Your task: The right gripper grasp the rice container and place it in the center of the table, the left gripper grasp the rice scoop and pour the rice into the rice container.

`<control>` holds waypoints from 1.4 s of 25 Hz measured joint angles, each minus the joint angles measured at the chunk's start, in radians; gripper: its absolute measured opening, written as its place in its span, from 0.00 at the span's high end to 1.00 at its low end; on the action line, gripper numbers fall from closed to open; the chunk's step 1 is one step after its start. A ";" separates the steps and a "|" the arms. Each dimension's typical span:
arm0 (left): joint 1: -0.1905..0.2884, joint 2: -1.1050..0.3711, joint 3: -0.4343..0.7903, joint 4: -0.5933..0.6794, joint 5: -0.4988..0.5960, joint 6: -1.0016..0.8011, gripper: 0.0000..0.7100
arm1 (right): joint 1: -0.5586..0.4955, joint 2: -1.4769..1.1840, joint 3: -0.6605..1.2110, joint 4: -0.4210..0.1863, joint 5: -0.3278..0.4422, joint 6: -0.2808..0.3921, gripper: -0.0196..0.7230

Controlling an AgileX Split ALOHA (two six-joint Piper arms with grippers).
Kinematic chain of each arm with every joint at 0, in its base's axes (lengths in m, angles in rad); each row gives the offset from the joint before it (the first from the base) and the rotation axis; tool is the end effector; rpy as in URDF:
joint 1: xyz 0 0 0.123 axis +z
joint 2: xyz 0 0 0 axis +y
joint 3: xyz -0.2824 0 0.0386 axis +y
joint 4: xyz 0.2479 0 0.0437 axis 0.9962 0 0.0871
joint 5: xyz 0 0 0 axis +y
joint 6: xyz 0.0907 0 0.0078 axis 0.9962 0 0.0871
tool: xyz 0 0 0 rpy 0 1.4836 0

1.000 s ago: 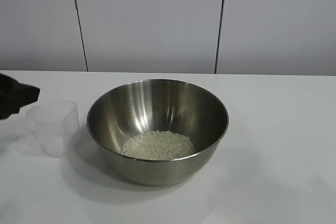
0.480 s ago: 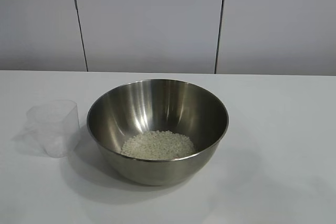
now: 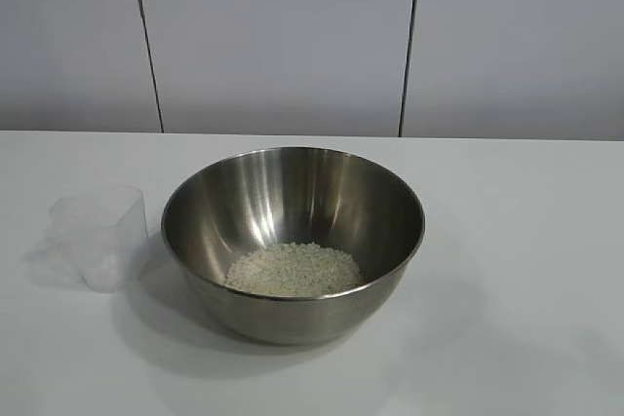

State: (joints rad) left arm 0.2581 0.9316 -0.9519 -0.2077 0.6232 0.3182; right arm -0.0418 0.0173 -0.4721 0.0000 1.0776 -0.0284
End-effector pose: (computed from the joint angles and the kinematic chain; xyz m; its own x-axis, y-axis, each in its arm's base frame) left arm 0.1850 0.0375 0.3775 -0.4854 0.0240 -0.8739 -0.0805 0.9941 0.0720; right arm 0.0000 0.0000 0.2681 -0.5109 -0.0071 -0.8596 0.0273 0.9993 -0.0244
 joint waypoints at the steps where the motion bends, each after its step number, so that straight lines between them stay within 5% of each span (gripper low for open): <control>1: -0.002 -0.040 -0.001 -0.005 0.017 0.000 0.15 | 0.000 0.000 0.000 0.000 0.000 0.000 0.11; 6: -0.076 -0.219 -0.005 -0.078 0.115 0.000 0.15 | 0.000 0.000 0.000 0.000 0.000 0.000 0.11; 13: -0.095 -0.407 -0.005 -0.129 0.202 -0.012 0.15 | 0.000 0.000 0.000 0.000 0.000 0.000 0.11; 17: -0.163 -0.480 0.003 -0.128 0.220 -0.036 0.15 | 0.000 0.000 0.000 0.000 0.000 0.000 0.11; 24: -0.300 -0.694 0.147 -0.013 0.247 -0.173 0.15 | 0.000 0.000 0.000 0.000 0.000 0.000 0.11; 35: -0.344 -0.948 0.362 0.129 0.404 -0.359 0.15 | 0.000 0.000 0.000 0.000 0.000 0.000 0.11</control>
State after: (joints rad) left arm -0.0855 -0.0163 -0.5903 -0.0783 1.0274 -0.0412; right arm -0.0418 0.0173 -0.4721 0.0000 1.0776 -0.0284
